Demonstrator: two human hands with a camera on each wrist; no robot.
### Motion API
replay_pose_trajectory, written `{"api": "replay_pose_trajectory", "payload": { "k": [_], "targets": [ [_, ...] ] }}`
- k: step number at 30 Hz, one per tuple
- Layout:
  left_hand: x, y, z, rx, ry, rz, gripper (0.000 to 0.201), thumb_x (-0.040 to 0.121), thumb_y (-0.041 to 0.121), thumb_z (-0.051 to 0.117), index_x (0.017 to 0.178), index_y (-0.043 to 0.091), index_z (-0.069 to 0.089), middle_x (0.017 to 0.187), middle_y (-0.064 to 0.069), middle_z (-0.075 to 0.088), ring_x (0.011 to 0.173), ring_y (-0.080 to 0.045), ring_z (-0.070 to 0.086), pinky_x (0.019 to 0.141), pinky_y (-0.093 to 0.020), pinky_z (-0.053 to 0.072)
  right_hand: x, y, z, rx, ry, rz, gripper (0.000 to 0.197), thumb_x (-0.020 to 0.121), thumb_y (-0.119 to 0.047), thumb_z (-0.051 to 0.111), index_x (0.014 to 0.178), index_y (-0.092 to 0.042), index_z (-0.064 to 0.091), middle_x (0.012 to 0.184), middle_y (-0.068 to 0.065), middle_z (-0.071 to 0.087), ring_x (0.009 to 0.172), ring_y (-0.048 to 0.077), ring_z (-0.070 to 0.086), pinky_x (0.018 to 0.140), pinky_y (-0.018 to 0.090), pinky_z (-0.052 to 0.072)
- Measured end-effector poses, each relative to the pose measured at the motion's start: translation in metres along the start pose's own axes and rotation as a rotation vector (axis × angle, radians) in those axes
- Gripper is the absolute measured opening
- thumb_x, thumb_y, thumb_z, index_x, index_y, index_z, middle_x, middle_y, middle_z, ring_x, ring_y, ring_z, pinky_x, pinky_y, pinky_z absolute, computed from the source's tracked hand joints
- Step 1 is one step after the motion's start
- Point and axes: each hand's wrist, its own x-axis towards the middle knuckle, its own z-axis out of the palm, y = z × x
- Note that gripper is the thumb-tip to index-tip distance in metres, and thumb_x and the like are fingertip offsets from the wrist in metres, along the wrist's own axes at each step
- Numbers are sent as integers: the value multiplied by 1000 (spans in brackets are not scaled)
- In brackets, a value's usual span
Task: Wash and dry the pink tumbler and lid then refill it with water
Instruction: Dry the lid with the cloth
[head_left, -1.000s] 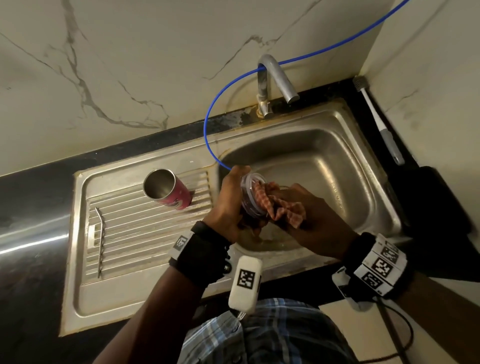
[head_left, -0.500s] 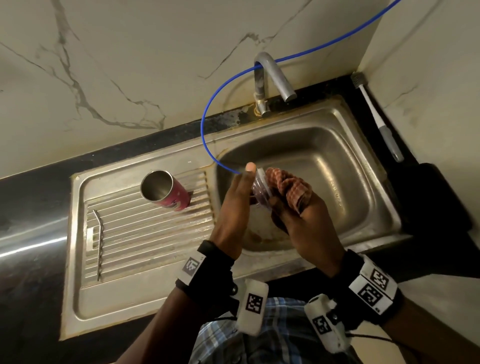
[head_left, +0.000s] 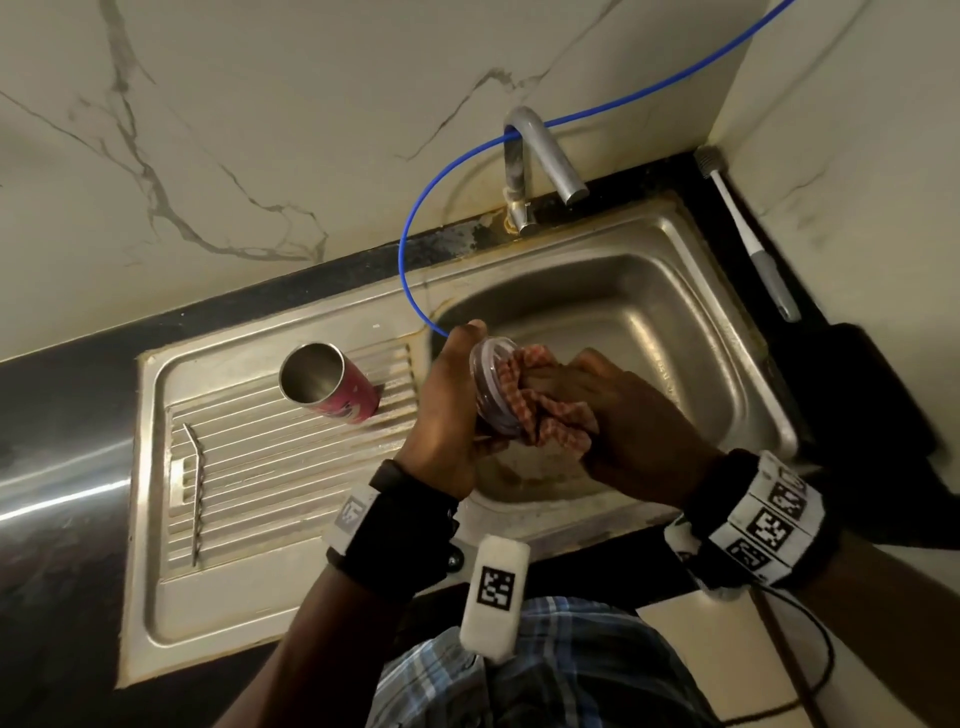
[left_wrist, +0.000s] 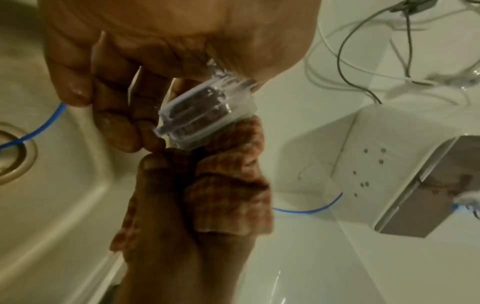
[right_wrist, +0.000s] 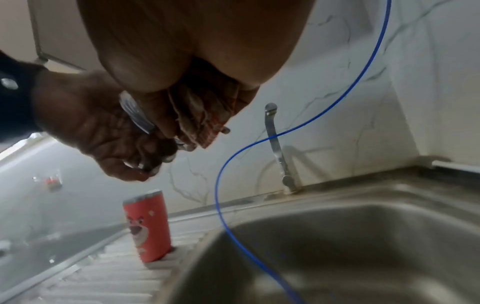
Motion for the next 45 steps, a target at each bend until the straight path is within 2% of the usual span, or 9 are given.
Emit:
{"api": "replay_pose_trajectory", "payload": {
  "k": [5,9,16,22,27,31,36,41,45],
  "targets": [
    [16,-16,-7,372,236,429,66,103,62,46,80,3,61,79,-27,70,76,-44,66,73,-49,60,8,-33,12,639,123,322,43,84,14,70,93,-27,67,79,-24,69,72,-5,66,68,9,47],
    [20,-37,-24,780,377,778,21,111,26,42,100,11,51,79,-18,65,69,-22,46,60,-22,35,5,-41,23,1088,180,500,27,90,15,65,103,-8,73,86,-3,76,82,10,71,76,29,57],
    [-7,11,-5,65,3,-60,78,108,55,40,51,16,77,60,-6,70,47,-17,67,55,-27,51,2,-36,14,576,159,248,39,89,-7,77,106,-40,63,104,-37,66,99,-11,65,87,8,45],
    [-5,7,-5,94,2,-126,78,104,69,39,70,15,85,73,-8,79,53,-16,74,48,-25,58,1,-22,11,451,174,175,40,94,-12,72,126,-34,62,123,-44,55,118,-6,58,102,18,43],
    [-7,-6,-8,172,-9,-83,98,91,93,21,122,19,79,106,-14,82,94,-26,79,80,-36,54,6,-29,19,623,250,391,28,98,-21,70,112,-45,67,103,-26,71,98,-1,70,87,23,55],
    [-11,-14,0,238,11,54,83,86,94,34,121,33,77,109,-1,82,110,-23,75,96,-49,52,11,-39,21,841,341,512,18,101,-20,64,118,-17,70,76,-15,72,68,-3,67,64,13,50],
    [-1,-8,1,225,137,253,59,109,56,44,96,3,65,91,-22,70,81,-31,63,74,-40,51,8,-52,30,942,254,477,9,103,-19,61,102,-20,70,69,-4,62,59,11,55,58,31,49],
    [-1,-3,-8,107,47,42,62,108,46,49,65,12,78,72,-9,74,62,-21,72,52,-22,57,-7,-18,25,283,78,101,36,96,-10,70,130,-20,61,126,-12,64,114,8,61,94,33,52],
    [-1,-1,-14,-27,-48,-49,73,109,51,45,62,11,83,72,-6,79,59,-15,76,50,-24,59,-3,-1,19,-172,-10,-104,51,92,-28,58,140,-15,53,140,2,61,113,25,55,86,20,38]
  ]
}}
